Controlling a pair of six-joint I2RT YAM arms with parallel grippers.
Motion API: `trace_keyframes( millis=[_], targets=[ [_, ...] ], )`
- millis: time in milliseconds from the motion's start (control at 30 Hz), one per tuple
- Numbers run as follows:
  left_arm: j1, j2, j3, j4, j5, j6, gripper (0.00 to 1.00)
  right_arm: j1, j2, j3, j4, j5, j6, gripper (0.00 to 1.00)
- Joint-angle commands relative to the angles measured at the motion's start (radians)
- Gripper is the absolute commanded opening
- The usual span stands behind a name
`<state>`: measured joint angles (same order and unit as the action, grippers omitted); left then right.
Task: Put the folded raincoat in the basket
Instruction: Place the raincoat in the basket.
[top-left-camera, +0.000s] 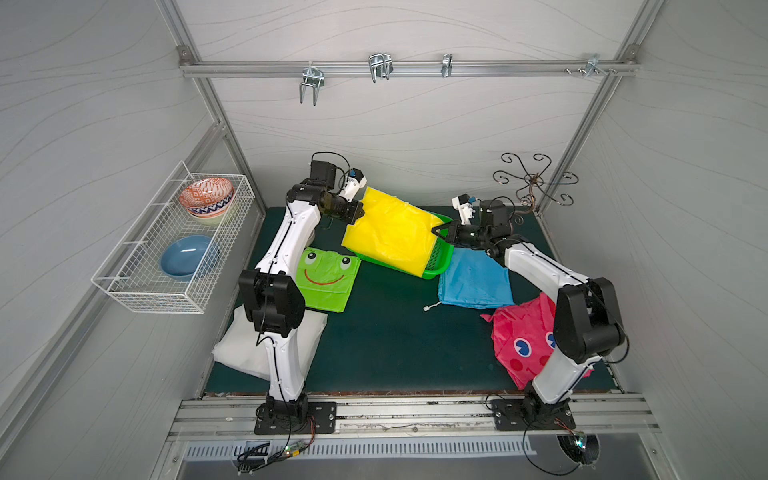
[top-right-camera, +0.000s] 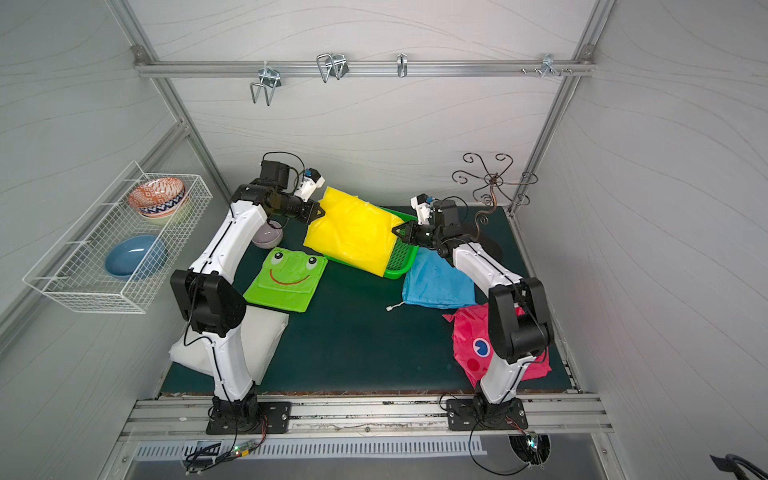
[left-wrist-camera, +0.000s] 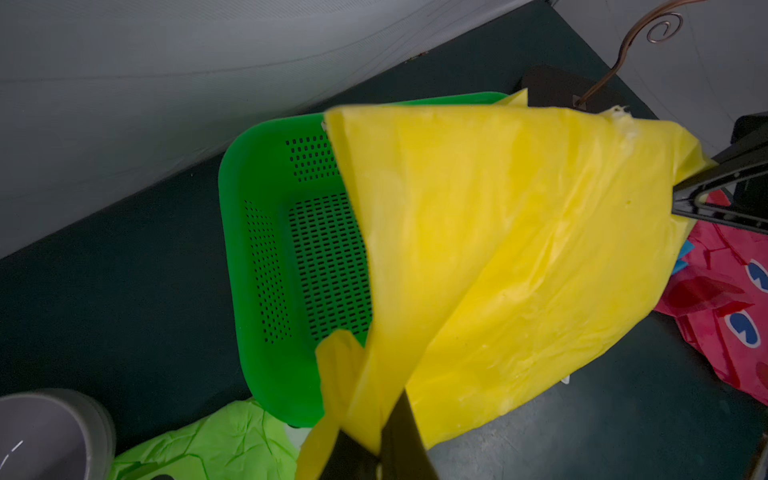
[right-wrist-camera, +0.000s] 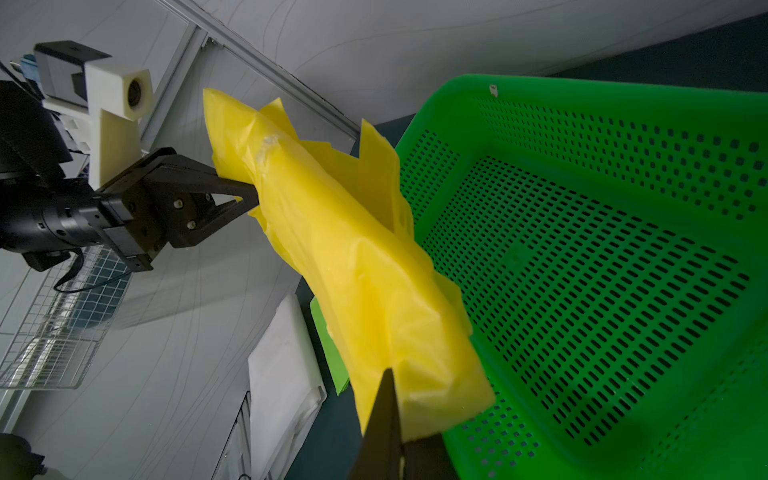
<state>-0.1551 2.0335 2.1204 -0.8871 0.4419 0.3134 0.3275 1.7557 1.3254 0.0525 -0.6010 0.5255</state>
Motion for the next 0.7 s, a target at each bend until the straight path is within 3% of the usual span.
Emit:
trace_keyframes(
  millis=[0, 267, 433, 667],
  targets=[
    [-0.007, 0.059, 0.077, 0.014, -0.002, 0.0, 0.0, -0.012, 0.048, 0.08, -0.029, 0.045, -0.02, 0.0],
    [-0.035, 0.215, 0.201, 0.013, -0.062, -0.003, 0.0, -0.031, 0.197, 0.248, -0.122, 0.078, -0.06, 0.0],
    [-0.04, 0.307, 0.274, -0.008, -0.062, -0.011, 0.0, -0.036, 0.26, 0.27, -0.131, 0.084, -0.053, 0.0],
    [-0.039, 0.357, 0.273, -0.03, -0.066, 0.021, 0.0, -0.039, 0.312, 0.25, -0.149, 0.08, -0.037, 0.0]
  ],
)
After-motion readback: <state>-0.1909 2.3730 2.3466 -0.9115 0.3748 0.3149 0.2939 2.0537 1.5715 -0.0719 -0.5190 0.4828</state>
